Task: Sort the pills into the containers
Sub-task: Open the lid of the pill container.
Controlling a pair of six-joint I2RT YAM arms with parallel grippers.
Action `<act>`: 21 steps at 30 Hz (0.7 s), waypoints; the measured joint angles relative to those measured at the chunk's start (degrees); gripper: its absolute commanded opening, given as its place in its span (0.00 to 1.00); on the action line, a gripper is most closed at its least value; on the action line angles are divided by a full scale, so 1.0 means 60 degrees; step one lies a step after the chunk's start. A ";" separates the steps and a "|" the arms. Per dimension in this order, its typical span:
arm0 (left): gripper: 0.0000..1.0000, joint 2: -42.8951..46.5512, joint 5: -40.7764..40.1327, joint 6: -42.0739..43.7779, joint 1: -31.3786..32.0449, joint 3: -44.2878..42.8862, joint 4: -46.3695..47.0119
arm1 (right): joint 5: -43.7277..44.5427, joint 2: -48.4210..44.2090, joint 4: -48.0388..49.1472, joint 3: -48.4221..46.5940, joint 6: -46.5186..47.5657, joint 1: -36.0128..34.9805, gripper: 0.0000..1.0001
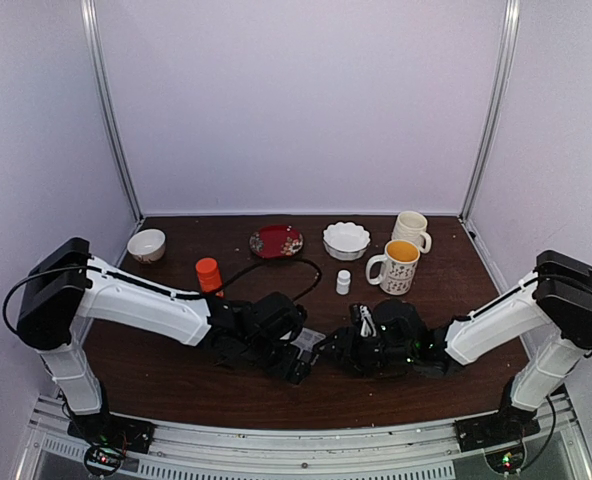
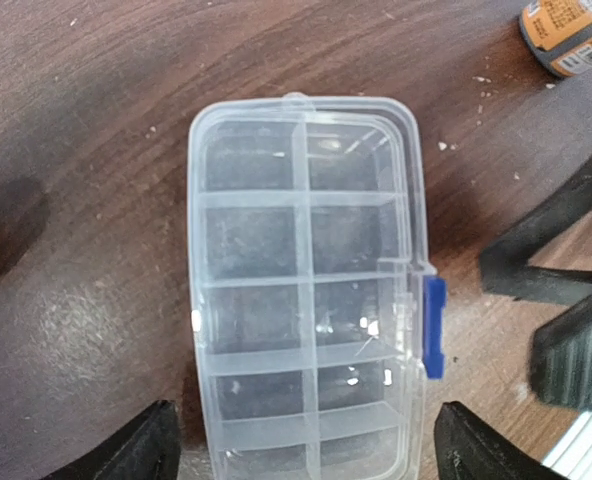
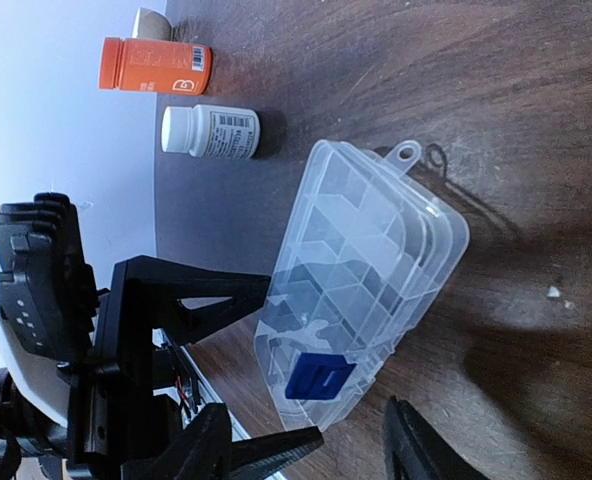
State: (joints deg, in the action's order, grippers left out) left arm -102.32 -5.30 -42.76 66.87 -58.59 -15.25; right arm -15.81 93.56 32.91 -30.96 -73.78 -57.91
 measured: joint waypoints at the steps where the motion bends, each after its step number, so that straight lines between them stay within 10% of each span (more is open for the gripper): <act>1: 0.93 -0.0058 -0.0011 0.0000 -0.0015 -0.0098 -0.0091 | 0.0047 -0.0073 -0.0004 0.0087 -0.0004 0.0011 0.53; 13: 0.97 -0.0820 -0.0157 0.0102 -0.0022 -0.1075 -0.1060 | 0.0463 -0.0543 -0.0033 0.0423 0.0004 0.0033 0.54; 21: 0.71 -0.1016 -0.0430 0.0193 -0.0022 -0.1443 -0.1625 | 0.0557 -0.0590 -0.0237 0.0459 0.0062 0.0033 0.52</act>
State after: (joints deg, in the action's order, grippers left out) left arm -108.42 -7.88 -41.60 66.74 -67.24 -24.99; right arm -12.47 90.02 31.48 -28.21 -73.41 -57.71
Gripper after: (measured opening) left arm 0.779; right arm 0.529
